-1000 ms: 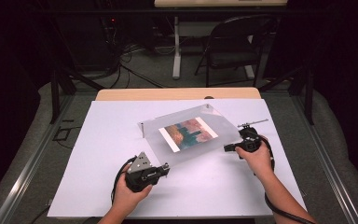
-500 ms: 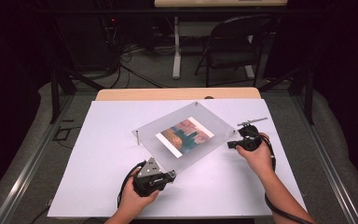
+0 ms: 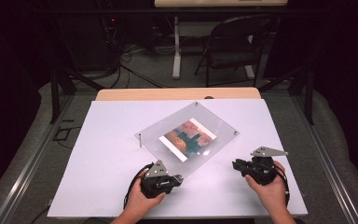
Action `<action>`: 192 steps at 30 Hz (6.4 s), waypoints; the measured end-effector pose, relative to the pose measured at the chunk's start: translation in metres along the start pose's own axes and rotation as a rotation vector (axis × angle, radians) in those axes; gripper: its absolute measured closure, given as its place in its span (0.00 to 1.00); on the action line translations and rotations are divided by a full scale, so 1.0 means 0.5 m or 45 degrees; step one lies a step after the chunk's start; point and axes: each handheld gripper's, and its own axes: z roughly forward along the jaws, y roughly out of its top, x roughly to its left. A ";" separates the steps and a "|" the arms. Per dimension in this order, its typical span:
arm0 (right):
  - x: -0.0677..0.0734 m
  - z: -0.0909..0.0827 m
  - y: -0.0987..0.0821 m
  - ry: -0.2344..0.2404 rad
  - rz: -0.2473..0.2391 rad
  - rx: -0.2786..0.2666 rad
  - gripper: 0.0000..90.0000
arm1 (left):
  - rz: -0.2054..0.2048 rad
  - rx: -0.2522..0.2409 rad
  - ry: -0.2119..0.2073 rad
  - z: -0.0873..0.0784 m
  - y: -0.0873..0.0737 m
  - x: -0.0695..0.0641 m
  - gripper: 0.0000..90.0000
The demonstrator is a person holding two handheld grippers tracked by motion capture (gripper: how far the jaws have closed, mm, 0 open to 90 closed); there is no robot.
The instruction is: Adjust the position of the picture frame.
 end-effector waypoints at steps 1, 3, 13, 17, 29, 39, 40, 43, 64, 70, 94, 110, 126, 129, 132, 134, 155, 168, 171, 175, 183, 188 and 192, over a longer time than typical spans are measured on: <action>0.003 -0.002 -0.004 0.015 -0.014 -0.023 0.80 | 0.002 -0.002 0.006 -0.003 -0.001 0.000 0.86; 0.009 -0.002 -0.007 0.040 -0.023 -0.037 0.75 | -0.007 -0.025 0.007 -0.012 -0.003 0.000 0.79; 0.012 0.012 -0.026 0.041 -0.065 -0.079 0.60 | -0.043 -0.108 0.101 -0.082 -0.029 0.021 0.50; 0.015 0.008 -0.026 0.040 -0.080 -0.090 0.60 | -0.029 -0.124 0.154 -0.114 -0.039 0.033 0.50; 0.028 0.006 -0.024 0.059 -0.119 -0.107 0.64 | -0.145 -0.140 0.375 -0.195 -0.061 0.138 0.53; 0.025 0.004 -0.026 0.082 -0.090 -0.104 0.72 | -0.225 -0.136 0.443 -0.179 -0.049 0.233 0.62; 0.025 0.004 -0.027 0.079 -0.086 -0.105 0.72 | -0.223 -0.124 0.451 -0.172 -0.047 0.239 0.63; 0.021 0.004 -0.029 0.076 -0.076 -0.116 0.72 | -0.227 -0.104 0.455 -0.154 -0.040 0.257 0.67; 0.013 -0.014 -0.050 0.054 -0.025 -0.121 0.71 | -0.242 -0.077 0.431 -0.086 -0.012 0.315 0.85; 0.018 -0.022 -0.057 0.042 -0.017 -0.120 0.71 | -0.259 -0.076 0.435 -0.082 -0.010 0.323 0.91; 0.150 0.059 -0.058 0.349 -0.134 -0.004 0.77 | -0.235 -0.120 0.411 -0.119 0.003 0.252 0.93; 0.198 0.103 -0.055 0.516 -0.166 0.041 0.82 | -0.232 -0.111 0.384 -0.130 -0.005 0.217 0.94; 0.209 0.106 -0.048 0.501 -0.244 0.050 0.95 | -0.212 -0.114 0.377 -0.134 -0.011 0.191 0.94; 0.204 0.100 -0.045 0.498 -0.227 0.033 0.95 | -0.203 -0.130 0.374 -0.137 -0.009 0.186 0.94; 0.193 0.094 -0.045 0.489 -0.185 0.024 0.95 | -0.194 -0.125 0.356 -0.140 -0.009 0.178 0.95; 0.180 0.090 -0.044 0.464 -0.153 0.014 0.95 | -0.192 -0.129 0.341 -0.142 -0.010 0.174 0.95; 0.081 0.078 -0.036 0.241 0.008 -0.010 0.95 | -0.159 -0.148 0.242 -0.147 -0.018 0.086 0.95; 0.070 0.089 -0.032 0.208 0.011 -0.006 0.95 | -0.186 -0.138 0.225 -0.144 -0.028 0.073 0.95; 0.068 0.087 -0.032 0.205 0.015 0.003 0.95 | -0.181 -0.130 0.217 -0.142 -0.028 0.073 0.95; 0.070 0.088 -0.030 0.196 0.000 0.006 0.95 | -0.193 -0.114 0.229 -0.141 -0.032 0.075 0.95; 0.068 0.102 -0.019 0.211 -0.022 -0.007 0.94 | -0.247 -0.111 0.232 -0.138 -0.041 0.093 0.95; 0.066 0.118 -0.006 0.203 -0.037 0.007 0.94 | -0.265 -0.115 0.248 -0.131 -0.037 0.112 0.95; 0.052 0.129 0.011 0.184 -0.017 -0.013 0.94 | -0.274 -0.133 0.246 -0.119 -0.024 0.129 0.95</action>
